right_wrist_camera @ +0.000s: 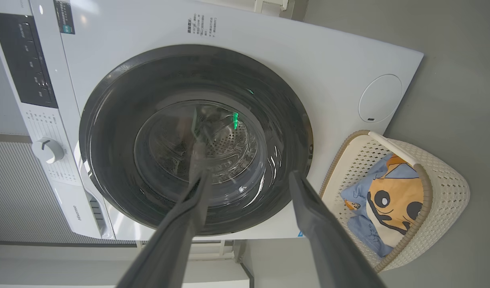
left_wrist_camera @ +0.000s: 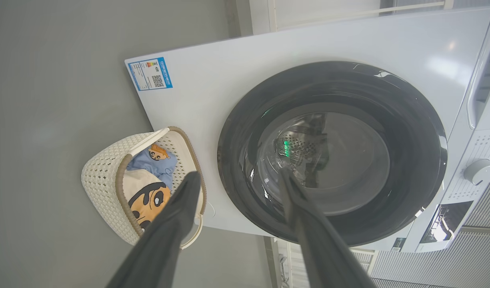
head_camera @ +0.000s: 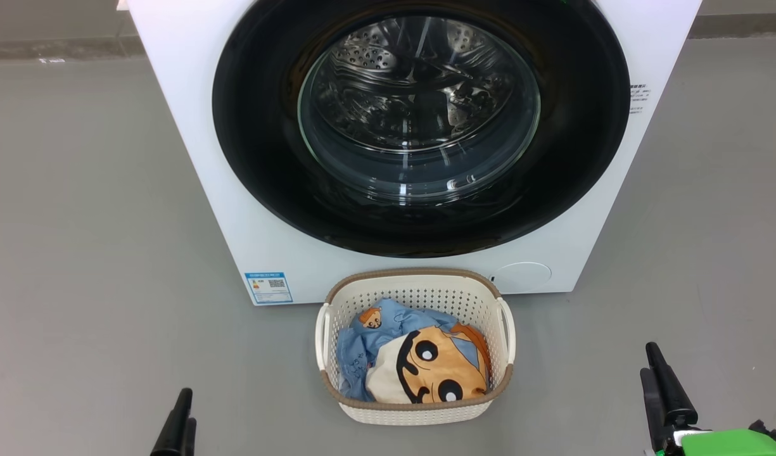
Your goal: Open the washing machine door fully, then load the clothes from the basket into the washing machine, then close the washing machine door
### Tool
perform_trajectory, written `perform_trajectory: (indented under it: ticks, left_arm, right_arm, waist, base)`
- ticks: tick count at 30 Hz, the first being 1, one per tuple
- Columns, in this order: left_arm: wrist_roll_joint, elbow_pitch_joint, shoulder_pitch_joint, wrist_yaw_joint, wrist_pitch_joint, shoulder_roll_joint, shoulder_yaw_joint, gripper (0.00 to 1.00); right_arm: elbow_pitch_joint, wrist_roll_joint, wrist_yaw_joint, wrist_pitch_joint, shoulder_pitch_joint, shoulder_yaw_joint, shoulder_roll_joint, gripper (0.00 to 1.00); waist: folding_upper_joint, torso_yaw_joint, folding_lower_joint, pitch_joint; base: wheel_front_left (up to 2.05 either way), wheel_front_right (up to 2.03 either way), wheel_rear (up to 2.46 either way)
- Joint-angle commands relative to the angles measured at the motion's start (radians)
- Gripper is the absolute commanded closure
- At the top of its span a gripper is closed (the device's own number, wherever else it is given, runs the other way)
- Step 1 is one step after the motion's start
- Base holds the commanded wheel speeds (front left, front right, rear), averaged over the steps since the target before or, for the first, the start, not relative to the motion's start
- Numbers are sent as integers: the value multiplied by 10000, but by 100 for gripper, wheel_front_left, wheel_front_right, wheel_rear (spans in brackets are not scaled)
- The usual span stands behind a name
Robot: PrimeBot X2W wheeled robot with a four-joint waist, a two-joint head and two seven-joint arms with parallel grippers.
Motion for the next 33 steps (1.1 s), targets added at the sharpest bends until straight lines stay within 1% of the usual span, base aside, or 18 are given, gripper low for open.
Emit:
perform_trajectory:
  ticks: [1, 10, 15, 16, 25, 26, 33]
  left_arm:
    - [143, -328, -176, -27, -114, 169, 48, 0]
    - [1285, -559, -123, -36, -378, 196, -52, 0]
    - [2228, -655, -89, -41, -526, 211, -105, 0]
    - [2228, -655, -89, -41, -526, 211, -105, 0]
    - [4057, -816, -60, -49, -791, 238, -167, 0]
    - [4493, -862, -53, -51, -850, 244, -179, 0]
    - [5980, -1041, 10, -58, -1056, 265, -272, 0]
  right_arm:
    - [-341, -160, 5, -72, -38, 90, -139, 0]
    - [-785, -1654, 7, -335, 14, 377, -343, 0]
    - [-973, -2669, 7, -482, 40, 594, -513, 0]
    - [-973, -2669, 7, -482, 40, 594, -513, 0]
    - [-1199, -4249, 8, -745, 80, 890, -665, 0]
    - [-1241, -4595, 9, -804, 91, 916, -693, 0]
    - [-1296, -5758, 9, -1009, 149, 1024, -822, 0]
  waist:
    - [0, 0, -2, 0]
    - [0, 6, -2, -13]
    - [0, 9, -2, -24]
    - [0, 9, -2, -24]
    - [0, 20, -2, -38]
    - [0, 21, -2, -39]
    - [0, 16, -2, -57]
  base:
    - [0, 0, 0]
    - [0, 0, 0]
    - [0, 0, 0]
    - [0, 0, 0]
    - [0, 0, 0]
    - [0, 0, 0]
    - [0, 0, 0]
